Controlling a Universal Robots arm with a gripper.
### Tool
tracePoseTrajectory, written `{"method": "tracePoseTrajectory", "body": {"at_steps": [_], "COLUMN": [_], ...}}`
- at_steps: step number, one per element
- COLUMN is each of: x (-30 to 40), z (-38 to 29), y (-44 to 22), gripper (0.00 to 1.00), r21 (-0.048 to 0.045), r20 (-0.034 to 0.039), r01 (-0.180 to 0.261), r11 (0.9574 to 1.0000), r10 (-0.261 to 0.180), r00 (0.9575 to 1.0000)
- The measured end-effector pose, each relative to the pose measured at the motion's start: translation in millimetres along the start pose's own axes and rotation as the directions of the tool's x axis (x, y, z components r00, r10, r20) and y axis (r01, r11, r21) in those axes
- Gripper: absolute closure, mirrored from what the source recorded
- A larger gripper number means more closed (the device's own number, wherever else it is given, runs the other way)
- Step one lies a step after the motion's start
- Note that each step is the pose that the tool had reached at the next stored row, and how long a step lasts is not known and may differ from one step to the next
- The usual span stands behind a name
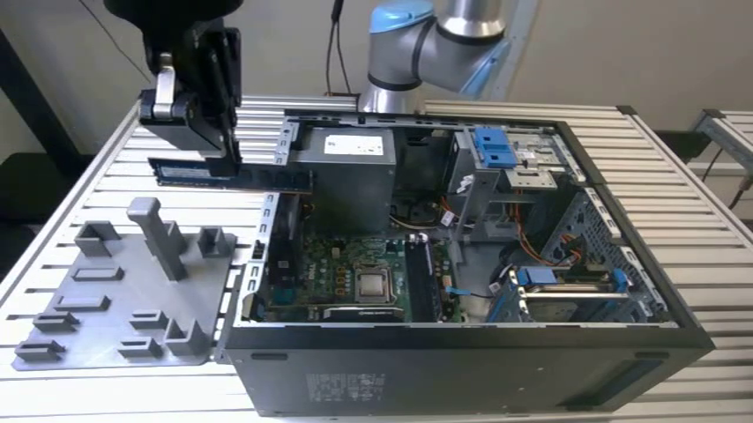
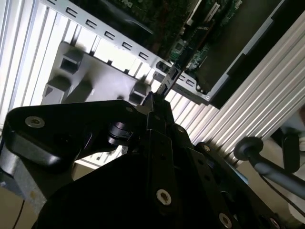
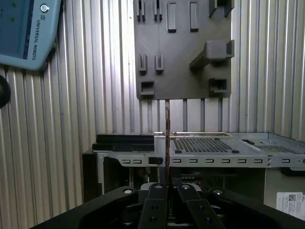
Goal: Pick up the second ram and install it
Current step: 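Pick up the second ram and move it above second insertion slot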
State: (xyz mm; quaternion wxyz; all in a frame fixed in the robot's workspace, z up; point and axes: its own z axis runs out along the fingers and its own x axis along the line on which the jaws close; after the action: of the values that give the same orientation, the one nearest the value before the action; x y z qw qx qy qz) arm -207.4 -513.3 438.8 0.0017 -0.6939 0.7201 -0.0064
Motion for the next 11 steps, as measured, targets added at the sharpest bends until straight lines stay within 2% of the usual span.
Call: {"method": "tracePoseTrajectory", "body": {"at_steps": [11], "x": [-0.9], "z": [0.3], "y": [-24.4], "gripper": [0.86], "r21": [-0.0025], "r20": [-0.0001], "r01": [0.0], "r11": [1.0], "r10": [0.0], "r00": [1.0]}}
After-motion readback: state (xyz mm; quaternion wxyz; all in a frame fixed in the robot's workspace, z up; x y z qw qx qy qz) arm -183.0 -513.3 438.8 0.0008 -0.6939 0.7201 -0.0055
